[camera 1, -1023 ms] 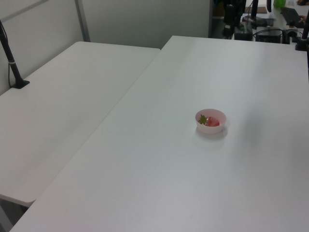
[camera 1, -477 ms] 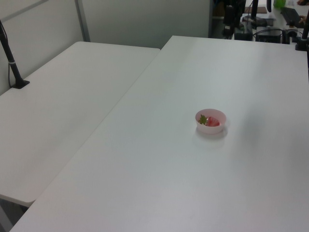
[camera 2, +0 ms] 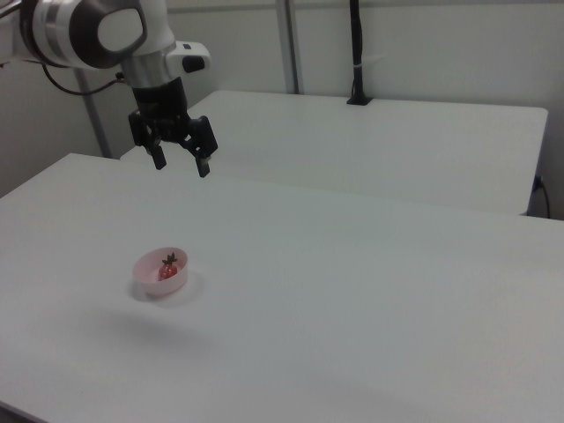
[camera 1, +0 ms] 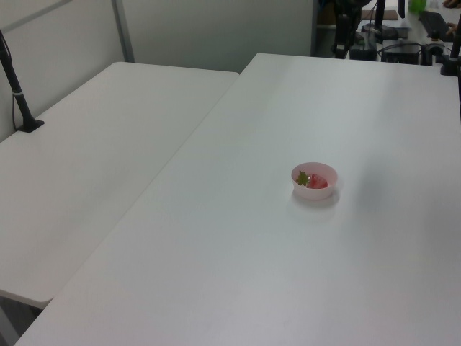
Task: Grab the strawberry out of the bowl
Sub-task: 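Move the open gripper over the pink bowl, then lower the gripper into the bowl around the red strawberry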
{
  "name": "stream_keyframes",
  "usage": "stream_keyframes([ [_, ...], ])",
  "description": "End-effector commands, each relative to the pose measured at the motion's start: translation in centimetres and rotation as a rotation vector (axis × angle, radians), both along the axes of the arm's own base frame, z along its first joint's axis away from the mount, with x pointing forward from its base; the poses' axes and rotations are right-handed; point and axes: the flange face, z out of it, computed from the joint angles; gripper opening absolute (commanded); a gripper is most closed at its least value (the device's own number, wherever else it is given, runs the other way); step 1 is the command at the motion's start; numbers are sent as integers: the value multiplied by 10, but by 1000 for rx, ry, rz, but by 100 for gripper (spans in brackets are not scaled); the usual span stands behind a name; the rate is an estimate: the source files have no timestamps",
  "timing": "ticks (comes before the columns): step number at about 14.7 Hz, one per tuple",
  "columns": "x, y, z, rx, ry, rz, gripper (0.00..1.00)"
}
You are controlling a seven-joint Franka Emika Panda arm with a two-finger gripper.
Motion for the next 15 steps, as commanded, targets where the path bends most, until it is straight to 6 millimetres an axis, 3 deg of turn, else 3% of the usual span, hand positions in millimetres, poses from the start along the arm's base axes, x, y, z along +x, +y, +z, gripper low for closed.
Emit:
stream_keyframes([
  [1, 4, 22, -20, -7, 26, 143, 100],
  [7, 23, 85, -103, -46, 120, 268, 100],
  [10, 27, 128, -148, -47, 176, 291, 100],
  [15, 45, 154, -209, -34, 145, 215, 97],
])
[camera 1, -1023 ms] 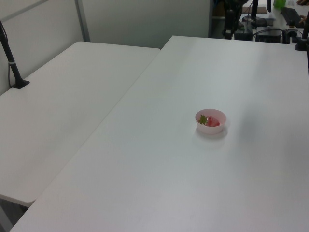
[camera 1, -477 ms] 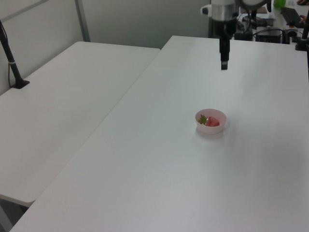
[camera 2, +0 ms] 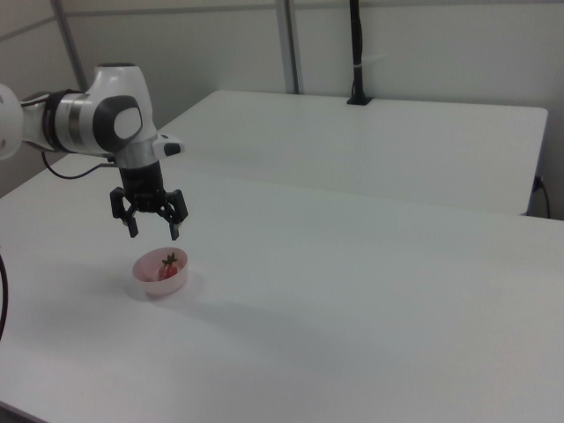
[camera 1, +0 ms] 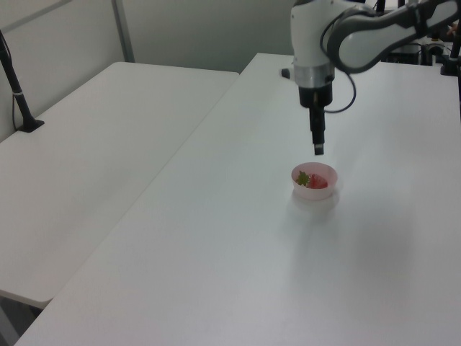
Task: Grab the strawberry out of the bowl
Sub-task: 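Lower the gripper into the bowl around the red strawberry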
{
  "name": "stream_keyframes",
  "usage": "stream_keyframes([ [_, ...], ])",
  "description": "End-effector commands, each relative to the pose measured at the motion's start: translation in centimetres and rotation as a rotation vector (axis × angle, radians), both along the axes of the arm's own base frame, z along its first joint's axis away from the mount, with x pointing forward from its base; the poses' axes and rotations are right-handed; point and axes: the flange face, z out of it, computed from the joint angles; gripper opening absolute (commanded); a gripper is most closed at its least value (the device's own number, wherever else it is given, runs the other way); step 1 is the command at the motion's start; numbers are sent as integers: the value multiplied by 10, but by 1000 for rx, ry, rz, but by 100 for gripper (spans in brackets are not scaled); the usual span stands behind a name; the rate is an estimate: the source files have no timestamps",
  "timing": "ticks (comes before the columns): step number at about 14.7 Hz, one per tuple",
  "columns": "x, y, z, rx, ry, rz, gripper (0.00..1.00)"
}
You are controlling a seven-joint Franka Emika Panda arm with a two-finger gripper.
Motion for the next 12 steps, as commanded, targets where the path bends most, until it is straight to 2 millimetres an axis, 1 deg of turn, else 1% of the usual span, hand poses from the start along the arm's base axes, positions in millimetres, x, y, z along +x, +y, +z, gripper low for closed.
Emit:
stream_keyframes([
  [1, 7, 10, -27, -16, -18, -30, 96],
  [3, 10, 16, -43, -12, -15, -21, 94],
  [5, 14, 19, -63, -13, -10, -16, 92],
  [9, 16, 24, -81, -36, -11, -23, 91],
  [11, 16, 25, -93, -43, 2, -19, 89],
  [12, 16, 26, -97, -44, 9, -18, 85],
])
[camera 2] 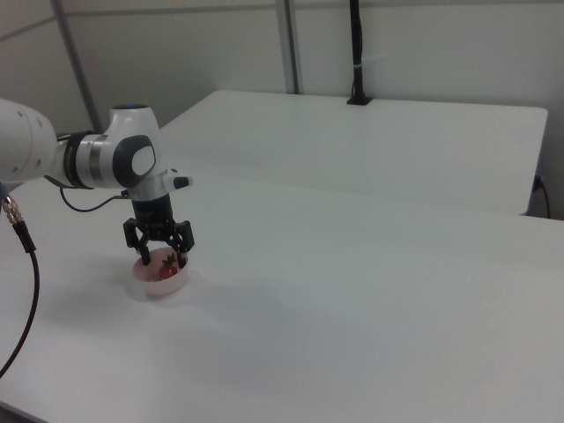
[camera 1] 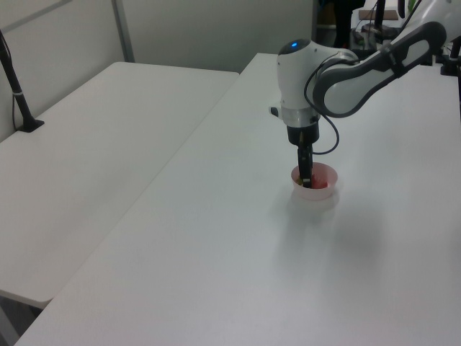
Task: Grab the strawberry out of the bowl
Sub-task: 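Lower the gripper into the bowl around the red strawberry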
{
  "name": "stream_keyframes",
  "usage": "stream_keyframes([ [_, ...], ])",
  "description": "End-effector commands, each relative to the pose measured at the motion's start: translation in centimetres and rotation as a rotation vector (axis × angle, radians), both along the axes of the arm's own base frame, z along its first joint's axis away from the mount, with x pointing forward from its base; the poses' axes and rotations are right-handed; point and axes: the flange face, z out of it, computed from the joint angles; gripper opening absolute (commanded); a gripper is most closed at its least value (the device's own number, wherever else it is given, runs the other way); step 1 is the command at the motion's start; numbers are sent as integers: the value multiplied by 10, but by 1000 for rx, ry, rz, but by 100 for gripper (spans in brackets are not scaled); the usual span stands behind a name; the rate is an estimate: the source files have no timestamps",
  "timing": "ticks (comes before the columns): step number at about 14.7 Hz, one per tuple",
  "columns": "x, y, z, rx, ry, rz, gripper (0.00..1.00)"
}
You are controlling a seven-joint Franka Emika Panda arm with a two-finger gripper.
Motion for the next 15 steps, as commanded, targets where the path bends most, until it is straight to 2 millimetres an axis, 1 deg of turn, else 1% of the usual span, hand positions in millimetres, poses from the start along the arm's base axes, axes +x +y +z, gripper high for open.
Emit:
stream_keyframes([
  [1, -1, 8, -13, -20, -5, -7, 80],
  [3, -1, 8, -13, -21, -6, -23, 70],
  [4, -1, 8, -14, -21, -4, -26, 63],
  [5, -1, 8, -13, -21, -6, -31, 50],
  [6, 0, 8, -12, -17, -8, -38, 41],
  [8, 1, 8, -11, -20, -13, -98, 32],
  [10, 1, 7, -10, -22, -15, -105, 30],
  [15, 1, 5, 0, -21, -23, -104, 31],
])
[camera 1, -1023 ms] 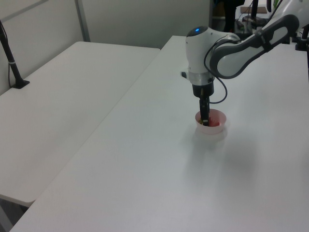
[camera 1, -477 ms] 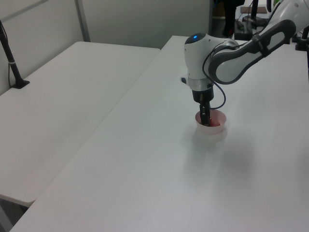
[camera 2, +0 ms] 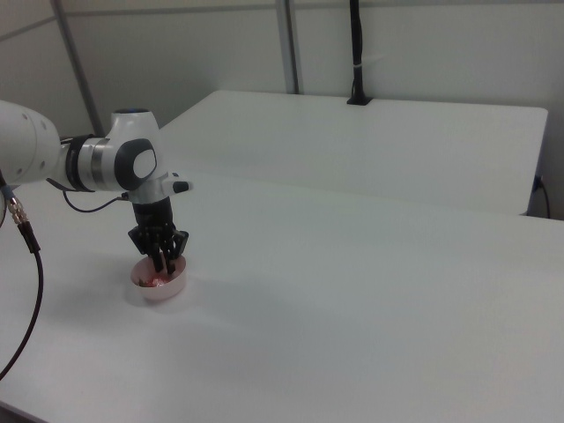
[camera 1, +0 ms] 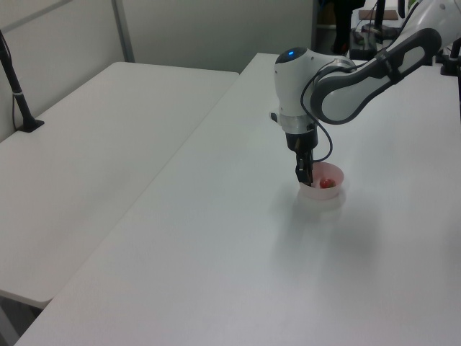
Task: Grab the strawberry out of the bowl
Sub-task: 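Lower the gripper into the bowl around the red strawberry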
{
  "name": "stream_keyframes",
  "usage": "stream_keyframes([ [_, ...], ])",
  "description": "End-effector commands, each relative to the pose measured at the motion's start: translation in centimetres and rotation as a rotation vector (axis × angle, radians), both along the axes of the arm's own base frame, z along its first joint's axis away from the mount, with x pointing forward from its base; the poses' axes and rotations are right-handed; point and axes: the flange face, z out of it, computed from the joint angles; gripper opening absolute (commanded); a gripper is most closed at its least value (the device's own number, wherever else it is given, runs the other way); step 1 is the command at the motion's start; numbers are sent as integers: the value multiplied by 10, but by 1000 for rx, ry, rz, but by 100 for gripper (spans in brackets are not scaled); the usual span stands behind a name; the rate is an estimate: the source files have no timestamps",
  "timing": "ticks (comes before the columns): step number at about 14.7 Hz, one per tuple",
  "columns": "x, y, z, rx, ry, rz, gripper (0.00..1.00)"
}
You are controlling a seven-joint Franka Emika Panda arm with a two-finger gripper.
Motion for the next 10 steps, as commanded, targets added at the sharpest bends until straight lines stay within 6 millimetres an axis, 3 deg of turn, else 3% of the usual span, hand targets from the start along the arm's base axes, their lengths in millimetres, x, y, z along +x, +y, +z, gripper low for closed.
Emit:
stream_keyframes([
  [1, -2, 2, 10, -10, -25, -3, 38],
  [4, -10, 1, 19, -39, 4, 4, 88],
  [6, -19, 2, 27, -69, 44, -39, 98],
  [10, -29, 13, 15, -110, 52, -251, 98],
])
